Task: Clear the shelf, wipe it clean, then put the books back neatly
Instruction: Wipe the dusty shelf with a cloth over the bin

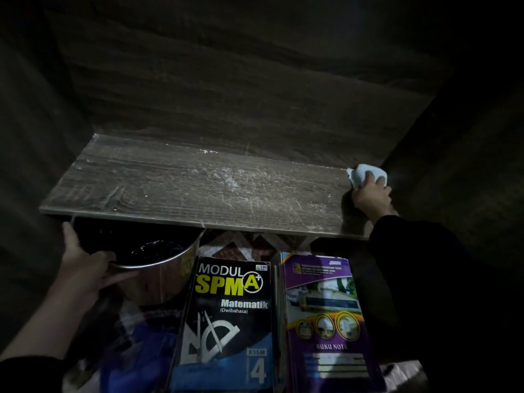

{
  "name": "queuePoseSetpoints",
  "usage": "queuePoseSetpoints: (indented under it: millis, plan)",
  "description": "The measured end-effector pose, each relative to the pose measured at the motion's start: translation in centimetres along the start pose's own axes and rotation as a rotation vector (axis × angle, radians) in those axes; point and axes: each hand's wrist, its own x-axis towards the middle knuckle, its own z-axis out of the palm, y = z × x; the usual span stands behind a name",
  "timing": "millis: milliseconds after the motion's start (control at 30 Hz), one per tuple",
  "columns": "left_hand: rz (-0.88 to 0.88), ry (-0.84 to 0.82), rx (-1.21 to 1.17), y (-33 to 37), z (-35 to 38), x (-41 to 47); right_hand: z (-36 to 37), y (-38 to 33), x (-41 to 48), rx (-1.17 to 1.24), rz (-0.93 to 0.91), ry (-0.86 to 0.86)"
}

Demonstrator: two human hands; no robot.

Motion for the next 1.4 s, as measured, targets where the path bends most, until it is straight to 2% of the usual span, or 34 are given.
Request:
queuePoseSetpoints:
  millis: [100,200,367,467,567,667,733,833,900,967,1100,1267,1400]
  plan:
    - [-0.003,0.007,-0.008,0.1,0.3,-0.2,0.1,-0.9,1.8,-0.029,0.034,-0.020]
    - [-0.003,0.017,-0.017,0.2,0.6,-0.3,0.6,-2.0,2.0,-0.070,0.044,0.032]
    - [0.012,0.012,-0.031,0.2,0.8,-0.5,3.0,-8.1,-0.9,-0.106,-0.017,0.107]
    - [0.015,0.015,-0.029,0.3,0.9,-0.8,4.4,-11.9,-3.3,-0.099,-0.158,0.105]
    - [0.023,0.006,-0.018,0.2,0.9,-0.6,4.3,-12.9,-4.4,-0.055,-0.396,0.054]
    - [0.031,-0.003,-0.027,0.2,0.8,-0.6,2.5,-10.2,-3.6,0.212,-0.583,0.030]
    - [0.035,-0.009,-0.031,0.2,0.8,-0.7,1.0,-7.1,-2.6,0.334,-0.538,0.093]
    - [0.049,-0.018,-0.031,0.3,0.9,-0.6,-0.1,-2.8,-0.6,0.313,-0.301,0.180]
    - [0.040,-0.011,-0.032,0.3,1.0,-0.7,0.0,-1.3,0.2,0.195,-0.140,0.078]
    - [0.026,-0.005,-0.030,0.3,1.1,-0.6,0.7,-1.4,0.4,0.101,-0.062,-0.029]
    - [0.010,0.001,-0.021,0.2,0.9,-0.3,3.2,-5.9,-1.1,0.056,0.028,0.058]
    - [0.003,-0.003,0.000,0.1,0.7,-0.2,6.1,-15.7,-4.8,0.147,0.092,0.212]
    - [0.022,-0.019,0.015,-0.1,0.3,0.2,7.6,-21.6,-6.7,0.293,0.028,0.113]
